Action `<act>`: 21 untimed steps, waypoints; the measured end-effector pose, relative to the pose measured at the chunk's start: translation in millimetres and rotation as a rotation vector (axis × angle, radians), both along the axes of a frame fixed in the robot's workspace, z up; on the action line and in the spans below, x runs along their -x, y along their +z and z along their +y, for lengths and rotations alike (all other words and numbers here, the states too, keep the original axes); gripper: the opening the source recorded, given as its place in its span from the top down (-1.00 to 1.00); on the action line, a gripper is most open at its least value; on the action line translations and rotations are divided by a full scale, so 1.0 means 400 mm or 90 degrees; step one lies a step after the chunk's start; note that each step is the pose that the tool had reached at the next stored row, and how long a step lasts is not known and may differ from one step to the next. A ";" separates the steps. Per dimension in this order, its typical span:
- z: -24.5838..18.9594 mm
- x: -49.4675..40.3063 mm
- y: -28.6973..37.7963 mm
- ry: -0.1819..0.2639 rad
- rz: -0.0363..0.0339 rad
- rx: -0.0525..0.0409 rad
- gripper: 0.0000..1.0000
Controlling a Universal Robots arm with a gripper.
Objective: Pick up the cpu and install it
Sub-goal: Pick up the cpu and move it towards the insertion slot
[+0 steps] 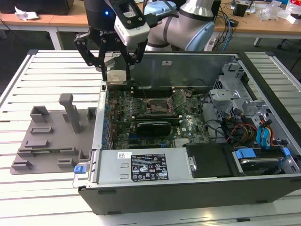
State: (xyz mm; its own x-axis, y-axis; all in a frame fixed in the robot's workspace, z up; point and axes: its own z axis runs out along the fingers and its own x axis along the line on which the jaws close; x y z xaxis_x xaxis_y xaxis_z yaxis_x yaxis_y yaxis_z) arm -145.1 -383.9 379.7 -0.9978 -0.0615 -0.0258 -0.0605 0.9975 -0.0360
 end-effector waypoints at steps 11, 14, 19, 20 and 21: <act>0.011 -0.039 -0.017 0.000 0.0000 0.0007 -0.09; 0.013 -0.048 -0.020 0.000 0.0000 0.0009 -0.09; 0.039 -0.087 -0.031 0.000 0.0002 0.0019 -0.09; 0.046 -0.094 -0.033 0.000 0.0003 0.0021 -0.09; 0.052 -0.101 -0.035 0.000 0.0003 0.0024 -0.09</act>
